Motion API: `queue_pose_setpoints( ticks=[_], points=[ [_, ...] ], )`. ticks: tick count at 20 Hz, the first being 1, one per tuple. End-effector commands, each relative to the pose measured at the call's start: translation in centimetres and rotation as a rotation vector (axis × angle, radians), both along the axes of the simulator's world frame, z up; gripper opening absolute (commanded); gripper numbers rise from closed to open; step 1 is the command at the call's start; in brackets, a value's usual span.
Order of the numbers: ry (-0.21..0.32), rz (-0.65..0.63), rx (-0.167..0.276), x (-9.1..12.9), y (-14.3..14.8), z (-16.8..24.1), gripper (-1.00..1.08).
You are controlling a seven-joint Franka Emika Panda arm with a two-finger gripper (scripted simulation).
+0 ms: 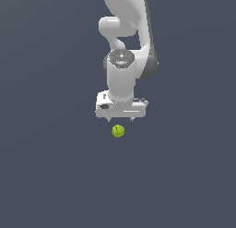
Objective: Pick up the object and move it to a goal position.
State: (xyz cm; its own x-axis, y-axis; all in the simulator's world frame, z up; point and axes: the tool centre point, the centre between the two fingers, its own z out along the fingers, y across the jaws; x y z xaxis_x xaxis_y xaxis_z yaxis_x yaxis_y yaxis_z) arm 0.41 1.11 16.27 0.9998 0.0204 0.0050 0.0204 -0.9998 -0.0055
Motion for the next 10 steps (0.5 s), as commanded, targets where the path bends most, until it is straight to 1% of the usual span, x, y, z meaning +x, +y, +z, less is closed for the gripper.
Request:
queue_pose_setpoints(
  ticks=[1, 4, 10],
  points=[
    [0.0, 0.0, 0.0, 0.0, 0.0, 0.0, 1.0],
    [-0.004, -0.008, -0.003, 0.2, -0.4, 0.2, 1.0],
    [-0.029, -0.051, -0.017, 1.0, -2.6, 1.3, 1.0]
  ],
)
